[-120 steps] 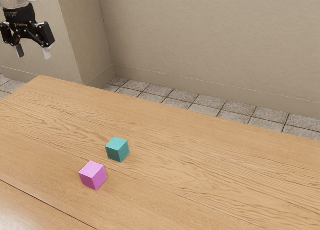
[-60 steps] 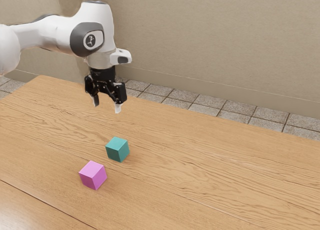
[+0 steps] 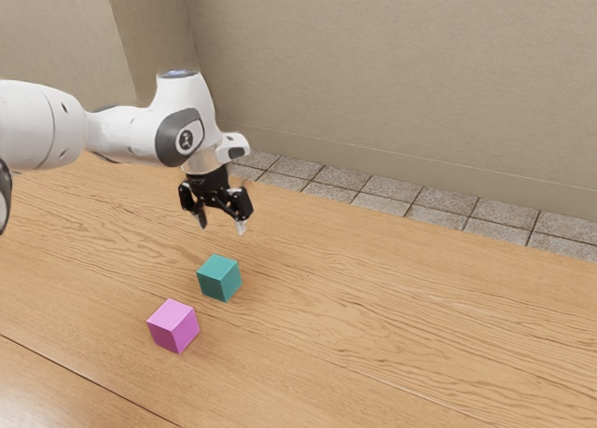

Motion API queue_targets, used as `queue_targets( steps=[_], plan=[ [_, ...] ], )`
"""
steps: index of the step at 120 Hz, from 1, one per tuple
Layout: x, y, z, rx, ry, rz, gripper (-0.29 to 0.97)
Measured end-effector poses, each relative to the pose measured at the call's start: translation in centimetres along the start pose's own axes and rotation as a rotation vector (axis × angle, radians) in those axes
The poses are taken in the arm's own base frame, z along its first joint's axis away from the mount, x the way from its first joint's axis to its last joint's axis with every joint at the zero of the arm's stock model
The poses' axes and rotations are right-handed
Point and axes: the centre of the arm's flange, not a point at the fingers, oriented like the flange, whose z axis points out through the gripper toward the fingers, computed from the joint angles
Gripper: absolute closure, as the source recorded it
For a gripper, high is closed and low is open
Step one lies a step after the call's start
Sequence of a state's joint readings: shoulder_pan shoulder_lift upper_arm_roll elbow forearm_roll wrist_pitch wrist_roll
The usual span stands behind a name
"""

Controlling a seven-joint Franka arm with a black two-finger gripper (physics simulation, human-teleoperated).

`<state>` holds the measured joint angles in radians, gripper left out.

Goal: Pick up the blue block with one arm, and put the blue block on the pink block with one arm

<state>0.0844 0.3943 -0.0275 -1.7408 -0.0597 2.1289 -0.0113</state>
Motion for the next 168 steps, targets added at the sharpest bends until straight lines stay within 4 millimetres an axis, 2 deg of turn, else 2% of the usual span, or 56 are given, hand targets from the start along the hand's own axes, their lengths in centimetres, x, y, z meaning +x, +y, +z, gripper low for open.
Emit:
queue_targets(
  steps=[11, 20, 39, 52, 80, 133, 168],
  plan=[
    [0.5, -0.4, 2.1, -0.001, 0.010, -0.003, 0.00],
    [0.7, -0.4, 2.7, -0.003, 0.027, -0.005, 0.00],
    [-2.9, -0.6, 4.0, -0.013, 0.015, -0.019, 0.01],
    [-3.8, -0.7, 5.0, -0.019, 0.019, -0.027, 0.01],
    [-4.2, -0.8, 5.8, -0.026, 0.036, -0.036, 0.02],
    [-4.3, -0.8, 8.8, -0.027, 0.020, -0.039, 0.05],
    [-4.3, -0.4, 8.8, -0.026, 0.023, -0.030, 0.21]
  ],
)
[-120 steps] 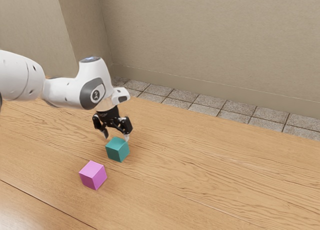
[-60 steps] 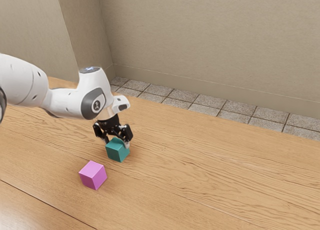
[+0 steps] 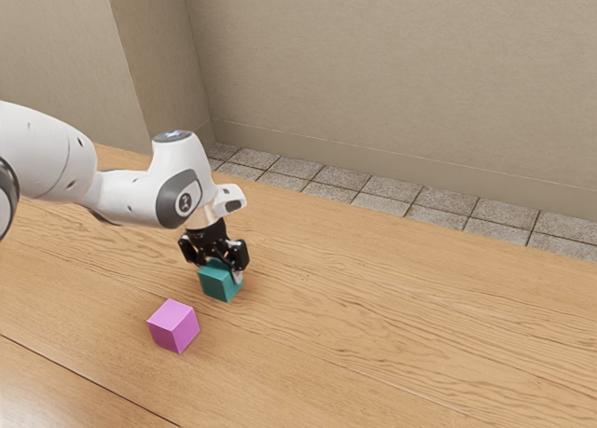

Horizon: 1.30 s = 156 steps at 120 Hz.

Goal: Pick up the blue block with one arm, and put the blue block on the pink block with one arm

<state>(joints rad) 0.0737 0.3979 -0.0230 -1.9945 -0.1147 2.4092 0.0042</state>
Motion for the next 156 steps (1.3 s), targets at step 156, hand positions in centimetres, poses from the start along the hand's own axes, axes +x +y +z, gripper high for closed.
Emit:
queue_targets(
  steps=[156],
  plan=[
    [-13.7, -2.1, -9.5, 0.117, -0.097, 0.079, 0.29]
  ],
)
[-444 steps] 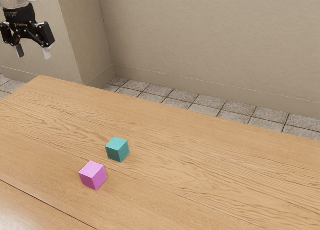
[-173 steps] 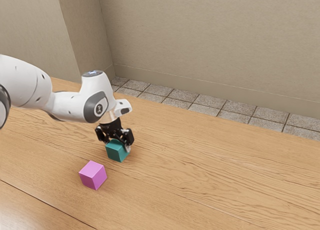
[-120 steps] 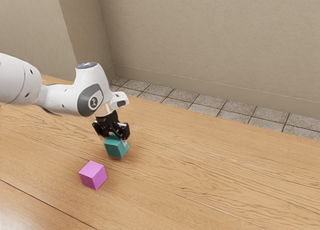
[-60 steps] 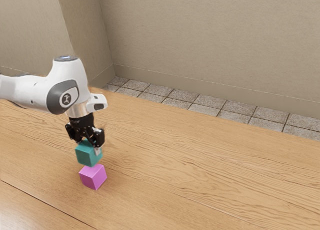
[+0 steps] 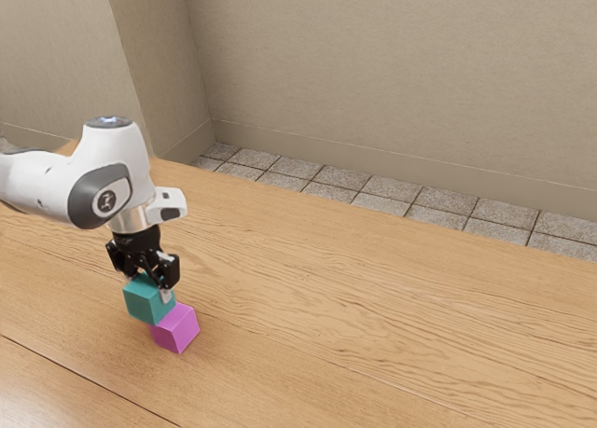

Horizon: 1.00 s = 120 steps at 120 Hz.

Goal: Pick up the blue block with one arm, and put the blue block on the pink block with one arm

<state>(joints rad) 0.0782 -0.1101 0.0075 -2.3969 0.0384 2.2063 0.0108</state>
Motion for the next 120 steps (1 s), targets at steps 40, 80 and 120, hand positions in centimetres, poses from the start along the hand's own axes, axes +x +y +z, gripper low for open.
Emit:
queue_targets(
  steps=[40, 80, 120],
  plan=[
    [-0.7, 0.7, 0.2, -0.013, 0.111, 0.001, 0.30],
    [-0.9, 1.3, 0.3, -0.043, 0.157, -0.022, 0.29],
    [-1.0, 1.3, 0.5, -0.047, 0.153, -0.032, 0.29]
  ],
)
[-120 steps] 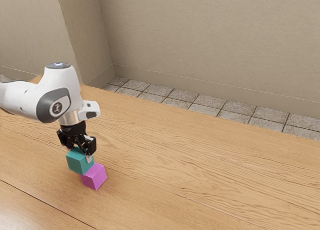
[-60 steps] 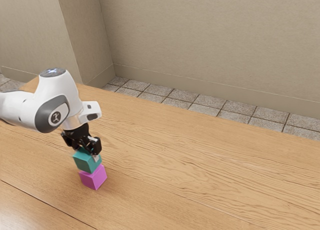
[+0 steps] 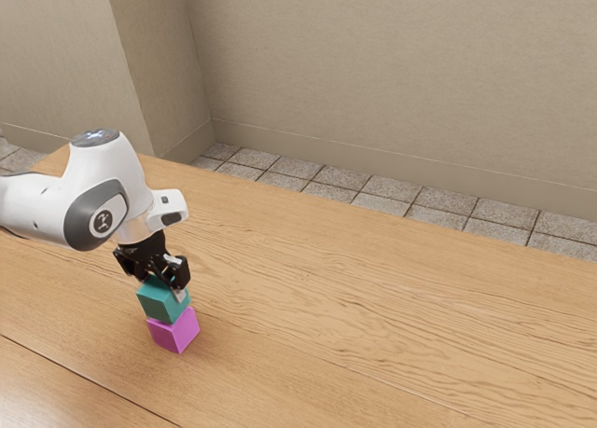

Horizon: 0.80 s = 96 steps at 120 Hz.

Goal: Pick up the blue block with one arm, and put the blue block on the pink block with one arm

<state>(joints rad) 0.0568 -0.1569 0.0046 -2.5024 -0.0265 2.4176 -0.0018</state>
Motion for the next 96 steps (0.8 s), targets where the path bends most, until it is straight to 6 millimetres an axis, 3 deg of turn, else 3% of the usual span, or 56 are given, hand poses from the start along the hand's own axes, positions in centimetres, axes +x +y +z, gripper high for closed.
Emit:
queue_targets(
  steps=[96],
  plan=[
    [-0.01, -0.23, 0.58, 0.001, -0.013, -0.006, 0.29]
  ],
)
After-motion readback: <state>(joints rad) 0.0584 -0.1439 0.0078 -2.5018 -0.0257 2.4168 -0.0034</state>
